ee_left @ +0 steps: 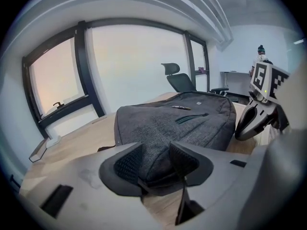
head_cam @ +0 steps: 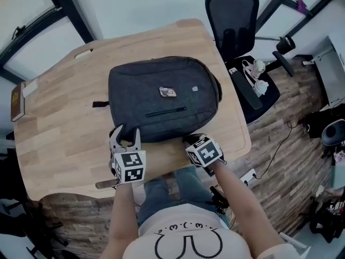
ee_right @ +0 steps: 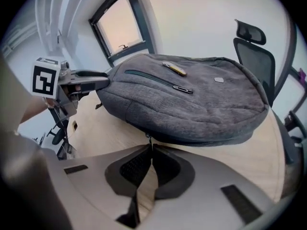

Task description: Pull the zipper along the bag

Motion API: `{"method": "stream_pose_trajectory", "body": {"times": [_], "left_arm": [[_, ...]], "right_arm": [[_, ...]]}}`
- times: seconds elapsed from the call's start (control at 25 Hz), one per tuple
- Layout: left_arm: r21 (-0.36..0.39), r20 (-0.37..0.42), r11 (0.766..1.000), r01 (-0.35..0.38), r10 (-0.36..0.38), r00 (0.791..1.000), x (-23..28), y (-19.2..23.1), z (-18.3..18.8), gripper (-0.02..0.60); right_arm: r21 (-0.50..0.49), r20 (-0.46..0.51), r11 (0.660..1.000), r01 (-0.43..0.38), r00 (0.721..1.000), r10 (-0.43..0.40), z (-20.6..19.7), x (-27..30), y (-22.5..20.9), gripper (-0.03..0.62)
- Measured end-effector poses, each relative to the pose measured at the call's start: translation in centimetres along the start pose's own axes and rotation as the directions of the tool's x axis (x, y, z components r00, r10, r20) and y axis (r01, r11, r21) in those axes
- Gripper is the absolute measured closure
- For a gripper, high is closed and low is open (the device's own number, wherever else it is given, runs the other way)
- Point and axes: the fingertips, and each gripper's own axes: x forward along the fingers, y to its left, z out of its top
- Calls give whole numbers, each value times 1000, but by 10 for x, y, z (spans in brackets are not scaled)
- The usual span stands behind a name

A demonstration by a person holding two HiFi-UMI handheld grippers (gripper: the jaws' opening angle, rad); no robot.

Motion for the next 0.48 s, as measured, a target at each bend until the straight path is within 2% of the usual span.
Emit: {"method": "stream_pose_trajectory", "body": {"times": [0.24, 0.48], "left_arm": [[-30, -13, 999, -15, 15, 1000, 1, 2, -2, 408], [-50, -28, 999, 9, -10, 1000, 1, 4, 3, 410]], "right_arm": [[-78, -27, 997, 15, 999, -17, -9, -16, -35, 528], [-200, -34, 977, 81, 995, -89, -14, -32, -77, 528]]}}
